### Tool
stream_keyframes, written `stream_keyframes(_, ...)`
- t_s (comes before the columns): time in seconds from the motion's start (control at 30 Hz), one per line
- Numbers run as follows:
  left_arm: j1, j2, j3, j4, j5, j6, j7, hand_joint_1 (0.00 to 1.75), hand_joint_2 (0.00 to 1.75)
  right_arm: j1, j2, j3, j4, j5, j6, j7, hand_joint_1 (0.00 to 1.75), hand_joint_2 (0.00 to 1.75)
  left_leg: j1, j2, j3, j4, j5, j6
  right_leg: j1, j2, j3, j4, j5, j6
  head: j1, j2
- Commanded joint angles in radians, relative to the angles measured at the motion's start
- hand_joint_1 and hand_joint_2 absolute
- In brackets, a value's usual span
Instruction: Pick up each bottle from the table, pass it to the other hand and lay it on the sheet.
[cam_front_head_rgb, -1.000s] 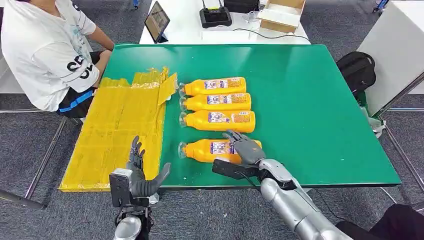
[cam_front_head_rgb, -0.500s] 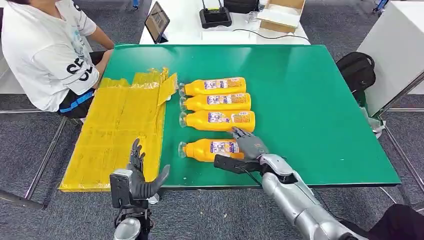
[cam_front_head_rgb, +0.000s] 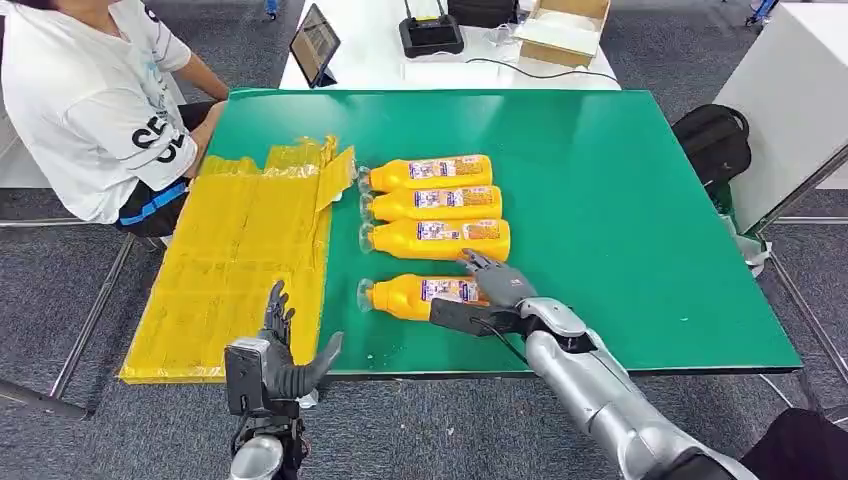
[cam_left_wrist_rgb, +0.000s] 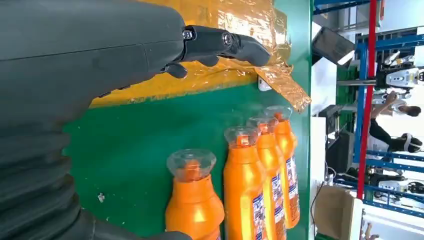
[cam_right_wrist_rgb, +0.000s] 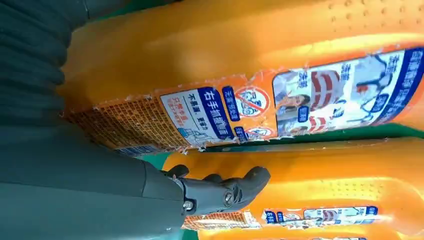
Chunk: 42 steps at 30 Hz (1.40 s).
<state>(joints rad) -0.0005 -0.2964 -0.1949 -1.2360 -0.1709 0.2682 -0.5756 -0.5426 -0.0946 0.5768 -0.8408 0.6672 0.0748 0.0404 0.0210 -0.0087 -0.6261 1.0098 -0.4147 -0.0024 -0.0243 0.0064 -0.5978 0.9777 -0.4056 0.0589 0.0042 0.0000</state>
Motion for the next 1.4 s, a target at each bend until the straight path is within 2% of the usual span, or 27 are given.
stream_keyframes(0.03, -0.044, 0.006, 0.002, 0.085, 0.017, 0.001, 0.004, 0.00, 1.75, -0.058, -0.001, 0.059, 0.154, -0.058, 0.026, -0.022, 1.50, 1.75, 0.000, 0.000, 0.004, -0.001, -0.001, 0.001, 0.000, -0.001, 0.004, -0.001, -0.001, -0.002, 0.000, 0.000)
stream_keyframes(0.1, -0.047, 0.006, 0.000, 0.097, 0.023, -0.001, 0.003, 0.00, 1.75, -0.061, -0.003, 0.066, 0.163, -0.083, 0.038, -0.033, 1.71, 1.75, 0.000, 0.000, 0.005, -0.001, -0.001, 0.001, 0.001, -0.002, 0.005, -0.001, -0.001, -0.003, 0.000, 0.000)
stream_keyframes(0.13, -0.049, 0.006, -0.001, 0.102, 0.025, -0.001, 0.002, 0.00, 1.75, -0.065, -0.007, 0.072, 0.168, -0.092, 0.050, -0.039, 1.75, 1.75, 0.000, 0.000, 0.004, -0.001, -0.001, 0.001, 0.001, -0.001, 0.005, -0.001, -0.001, -0.002, 0.000, 0.000)
stream_keyframes(0.4, -0.081, 0.009, -0.015, 0.146, 0.037, -0.005, -0.010, 0.00, 1.75, -0.122, -0.053, 0.181, 0.222, -0.147, 0.186, -0.099, 1.75, 1.75, 0.000, -0.001, 0.005, -0.001, 0.000, 0.001, 0.001, -0.002, 0.005, -0.001, -0.001, -0.002, 0.000, 0.000)
stream_keyframes(0.67, -0.097, 0.011, -0.029, 0.178, 0.044, -0.003, -0.014, 0.00, 1.75, -0.140, -0.090, 0.261, 0.209, -0.197, 0.243, -0.131, 1.75, 1.75, 0.000, -0.002, 0.010, -0.002, -0.001, 0.002, 0.001, -0.003, 0.010, -0.003, -0.001, -0.004, 0.000, 0.000)
stream_keyframes(0.8, -0.079, 0.015, -0.027, 0.154, 0.049, 0.004, -0.021, 0.00, 1.75, -0.065, -0.080, 0.203, 0.118, -0.306, 0.124, -0.167, 1.75, 1.75, 0.001, -0.002, 0.009, -0.002, 0.000, 0.001, 0.001, -0.003, 0.010, -0.003, -0.001, -0.002, 0.000, 0.000)
stream_keyframes(0.87, -0.073, 0.017, -0.027, 0.145, 0.048, 0.002, -0.021, 0.00, 1.75, -0.045, -0.076, 0.205, 0.092, -0.306, 0.109, -0.157, 1.75, 1.75, 0.001, -0.002, 0.010, -0.002, -0.001, 0.001, 0.002, -0.003, 0.011, -0.003, -0.001, -0.003, 0.000, 0.000)
stream_keyframes(0.93, -0.062, 0.017, -0.025, 0.129, 0.048, 0.005, -0.023, 0.00, 1.75, 0.009, -0.070, 0.145, 0.021, -0.350, 0.050, -0.178, 1.75, 1.75, 0.001, -0.001, 0.010, -0.002, -0.001, 0.001, 0.002, -0.002, 0.011, -0.003, -0.001, -0.003, 0.000, 0.000)
stream_keyframes(0.97, -0.047, 0.017, -0.023, 0.107, 0.048, 0.007, -0.027, 0.00, 1.75, 0.083, -0.041, 0.046, -0.075, -0.383, -0.052, -0.230, 1.75, 1.75, 0.001, 0.000, 0.010, -0.001, -0.001, 0.001, 0.001, -0.002, 0.010, -0.002, -0.001, -0.003, 0.000, 0.000)
stream_keyframes(1.0, -0.033, 0.019, -0.024, 0.082, 0.048, 0.005, -0.028, 0.00, 1.75, 0.135, -0.031, 0.009, -0.165, -0.365, -0.083, -0.231, 1.75, 1.75, 0.001, -0.001, 0.011, -0.002, -0.001, 0.001, 0.002, -0.002, 0.012, -0.003, -0.001, -0.004, 0.000, 0.000)
stream_keyframes(1.03, -0.013, 0.018, -0.026, 0.047, 0.046, 0.002, -0.030, 0.00, 1.75, 0.222, 0.018, -0.088, -0.312, -0.340, -0.198, -0.287, 1.75, 1.75, 0.002, 0.000, 0.011, -0.002, -0.001, 0.001, 0.002, -0.001, 0.011, -0.003, -0.001, -0.003, 0.000, 0.000)
stream_keyframes(1.07, -0.004, 0.017, -0.031, 0.026, 0.043, 0.000, -0.031, 0.00, 1.75, 0.265, 0.044, -0.132, -0.405, -0.330, -0.230, -0.313, 1.75, 1.75, 0.002, 0.001, 0.011, -0.002, -0.002, 0.000, 0.002, -0.001, 0.010, -0.003, -0.001, -0.003, 0.000, 0.000)
stream_keyframes(1.1, 0.001, 0.018, -0.037, 0.013, 0.041, -0.001, -0.031, 0.00, 1.75, 0.286, 0.051, -0.146, -0.460, -0.316, -0.219, -0.293, 1.75, 1.75, 0.002, 0.001, 0.011, -0.002, -0.002, 0.000, 0.003, -0.001, 0.010, -0.003, -0.001, -0.004, 0.001, 0.000)
stream_keyframes(1.17, 0.004, 0.014, -0.048, 0.000, 0.043, -0.005, -0.032, 0.00, 1.75, 0.336, 0.109, -0.226, -0.560, -0.298, -0.327, -0.384, 1.75, 1.75, 0.001, 0.003, 0.007, 0.000, -0.002, 0.000, 0.001, 0.002, 0.006, 0.001, -0.001, -0.003, 0.000, 0.000)
stream_keyframes(1.23, 0.005, 0.013, -0.061, -0.009, 0.046, -0.008, -0.038, 0.00, 1.75, 0.358, 0.129, -0.256, -0.610, -0.259, -0.387, -0.418, 1.75, 1.75, 0.000, 0.002, 0.004, 0.000, -0.003, 0.000, 0.001, 0.001, 0.003, 0.002, -0.002, -0.003, -0.001, 0.000)
stream_keyframes(1.27, 0.006, 0.011, -0.073, -0.019, 0.052, -0.012, -0.041, 0.00, 1.75, 0.375, 0.147, -0.275, -0.641, -0.222, -0.456, -0.455, 1.75, 1.75, 0.000, 0.001, 0.005, 0.001, -0.004, 0.000, 0.001, 0.000, 0.003, 0.003, -0.004, -0.004, 0.000, 0.000)
stream_keyframes(1.33, 0.006, 0.012, -0.086, -0.036, 0.065, -0.014, -0.046, 0.00, 1.75, 0.396, 0.168, -0.298, -0.671, -0.214, -0.514, -0.495, 1.75, 1.75, 0.001, -0.003, 0.003, 0.001, -0.003, 0.001, 0.001, -0.004, 0.004, 0.002, -0.004, -0.003, 0.000, 0.000)
stream_keyframes(1.4, 0.007, 0.013, -0.093, -0.049, 0.079, -0.022, -0.047, 0.00, 1.75, 0.401, 0.175, -0.303, -0.669, -0.208, -0.534, -0.509, 1.75, 1.75, 0.001, -0.002, 0.004, 0.001, -0.004, 0.002, 0.001, -0.003, 0.005, 0.001, -0.004, -0.003, 0.000, 0.000)
